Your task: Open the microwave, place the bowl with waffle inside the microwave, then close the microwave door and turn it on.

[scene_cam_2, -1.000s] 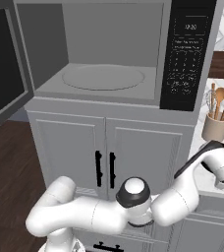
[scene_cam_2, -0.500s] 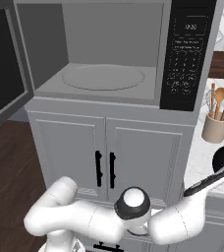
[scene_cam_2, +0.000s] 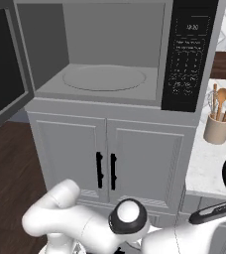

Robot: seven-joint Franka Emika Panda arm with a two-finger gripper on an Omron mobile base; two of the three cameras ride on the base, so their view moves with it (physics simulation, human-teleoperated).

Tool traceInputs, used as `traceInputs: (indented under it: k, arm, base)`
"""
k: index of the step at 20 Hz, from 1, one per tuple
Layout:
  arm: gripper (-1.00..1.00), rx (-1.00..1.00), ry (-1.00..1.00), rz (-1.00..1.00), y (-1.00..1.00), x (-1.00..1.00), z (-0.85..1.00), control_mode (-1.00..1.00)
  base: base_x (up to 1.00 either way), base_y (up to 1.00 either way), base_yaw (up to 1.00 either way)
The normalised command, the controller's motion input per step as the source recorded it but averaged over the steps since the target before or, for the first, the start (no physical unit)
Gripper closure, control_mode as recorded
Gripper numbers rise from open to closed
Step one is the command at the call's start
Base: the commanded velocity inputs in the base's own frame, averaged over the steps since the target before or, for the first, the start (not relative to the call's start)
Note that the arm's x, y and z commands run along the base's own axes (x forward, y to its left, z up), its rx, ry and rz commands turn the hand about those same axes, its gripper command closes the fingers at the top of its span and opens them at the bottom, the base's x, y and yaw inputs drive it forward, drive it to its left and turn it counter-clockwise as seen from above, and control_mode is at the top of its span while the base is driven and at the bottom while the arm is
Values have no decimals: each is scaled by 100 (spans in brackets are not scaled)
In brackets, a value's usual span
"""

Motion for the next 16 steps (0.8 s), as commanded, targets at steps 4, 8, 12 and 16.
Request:
traceInputs:
  k: [4, 8, 12, 16]
  arm:
    - [100, -19, 0, 11, 40, -100, 70, -100]
    - [100, -21, 0, 18, 59, -98, 72, -100]
    - [100, -27, 0, 16, 99, -88, 76, -100]
    - [100, -28, 0, 10, 100, -86, 63, -100]
  base:
    - [0, 0, 0]
    - [0, 0, 0]
    - [0, 0, 0]
    - [0, 0, 0]
